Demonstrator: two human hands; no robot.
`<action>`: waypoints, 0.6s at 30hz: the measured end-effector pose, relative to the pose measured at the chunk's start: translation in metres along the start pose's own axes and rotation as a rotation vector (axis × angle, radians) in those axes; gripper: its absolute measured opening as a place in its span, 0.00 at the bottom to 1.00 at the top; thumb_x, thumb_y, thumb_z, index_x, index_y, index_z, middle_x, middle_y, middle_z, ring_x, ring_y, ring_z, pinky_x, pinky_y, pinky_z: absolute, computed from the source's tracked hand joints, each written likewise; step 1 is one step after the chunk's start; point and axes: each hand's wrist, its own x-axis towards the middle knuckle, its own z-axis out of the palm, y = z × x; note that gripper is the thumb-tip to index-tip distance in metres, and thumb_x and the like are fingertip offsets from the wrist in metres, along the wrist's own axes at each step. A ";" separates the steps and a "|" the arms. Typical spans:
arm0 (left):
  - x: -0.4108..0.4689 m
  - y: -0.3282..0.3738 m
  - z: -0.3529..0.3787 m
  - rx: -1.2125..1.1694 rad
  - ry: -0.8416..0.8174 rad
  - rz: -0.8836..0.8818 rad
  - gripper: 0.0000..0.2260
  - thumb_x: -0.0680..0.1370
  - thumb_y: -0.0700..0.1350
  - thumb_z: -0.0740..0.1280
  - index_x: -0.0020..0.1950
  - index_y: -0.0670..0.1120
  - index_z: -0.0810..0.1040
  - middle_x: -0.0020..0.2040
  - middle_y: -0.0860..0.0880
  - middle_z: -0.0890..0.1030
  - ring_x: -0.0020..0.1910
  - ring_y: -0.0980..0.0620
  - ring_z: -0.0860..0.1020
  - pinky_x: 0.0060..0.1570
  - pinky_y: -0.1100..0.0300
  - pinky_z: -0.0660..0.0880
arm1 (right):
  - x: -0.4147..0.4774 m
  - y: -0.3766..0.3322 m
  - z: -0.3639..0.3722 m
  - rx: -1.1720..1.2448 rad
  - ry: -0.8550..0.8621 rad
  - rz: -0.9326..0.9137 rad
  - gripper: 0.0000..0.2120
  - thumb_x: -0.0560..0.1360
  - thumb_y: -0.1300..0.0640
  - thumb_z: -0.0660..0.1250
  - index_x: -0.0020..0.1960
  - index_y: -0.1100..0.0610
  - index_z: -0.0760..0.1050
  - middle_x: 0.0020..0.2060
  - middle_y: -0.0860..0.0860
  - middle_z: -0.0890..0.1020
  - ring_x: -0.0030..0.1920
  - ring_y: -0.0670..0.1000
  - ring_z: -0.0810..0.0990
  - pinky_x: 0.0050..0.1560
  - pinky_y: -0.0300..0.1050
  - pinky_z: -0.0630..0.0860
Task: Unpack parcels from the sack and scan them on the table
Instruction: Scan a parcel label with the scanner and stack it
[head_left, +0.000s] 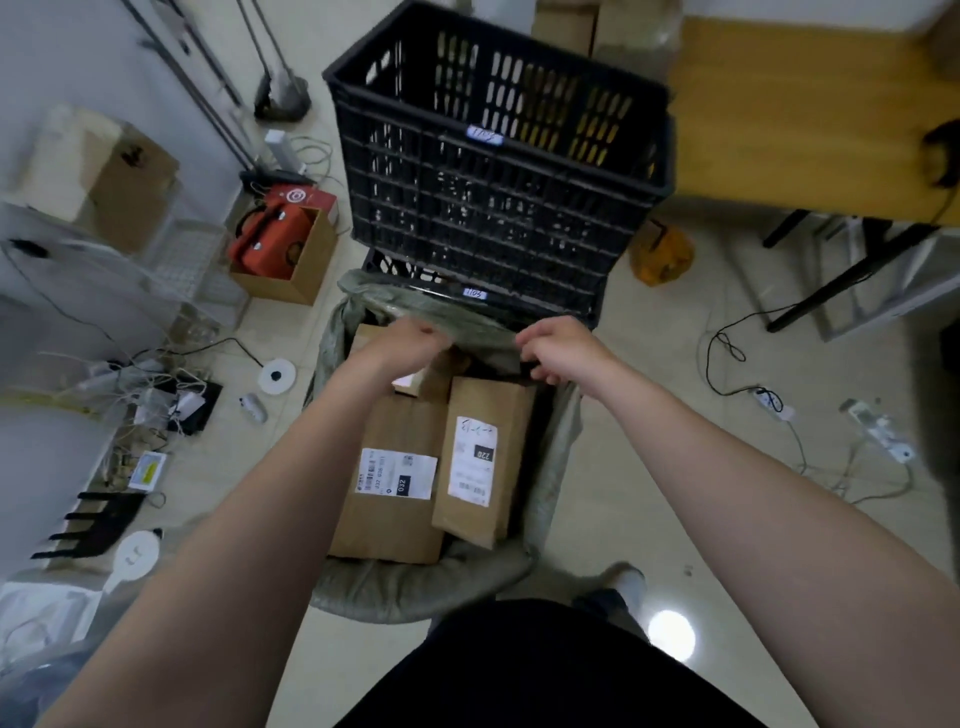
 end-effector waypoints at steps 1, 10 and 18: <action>-0.007 0.020 0.006 0.007 -0.006 0.004 0.05 0.83 0.51 0.65 0.56 0.54 0.79 0.51 0.50 0.79 0.48 0.50 0.76 0.43 0.56 0.73 | -0.007 0.005 -0.023 -0.053 -0.002 -0.030 0.10 0.77 0.60 0.64 0.47 0.48 0.81 0.41 0.50 0.85 0.37 0.51 0.84 0.27 0.38 0.73; -0.034 0.239 0.095 0.083 -0.212 0.093 0.17 0.85 0.54 0.62 0.73 0.55 0.75 0.75 0.52 0.72 0.69 0.47 0.73 0.57 0.42 0.80 | -0.073 0.064 -0.259 -0.400 0.041 -0.120 0.05 0.77 0.52 0.74 0.50 0.47 0.79 0.43 0.46 0.81 0.39 0.48 0.81 0.33 0.41 0.75; -0.024 0.392 0.144 0.216 -0.212 0.337 0.16 0.84 0.57 0.62 0.70 0.56 0.76 0.74 0.51 0.71 0.70 0.47 0.73 0.56 0.47 0.80 | -0.107 0.084 -0.413 -0.401 0.247 -0.159 0.03 0.78 0.50 0.70 0.52 0.46 0.80 0.41 0.50 0.84 0.38 0.51 0.82 0.28 0.38 0.71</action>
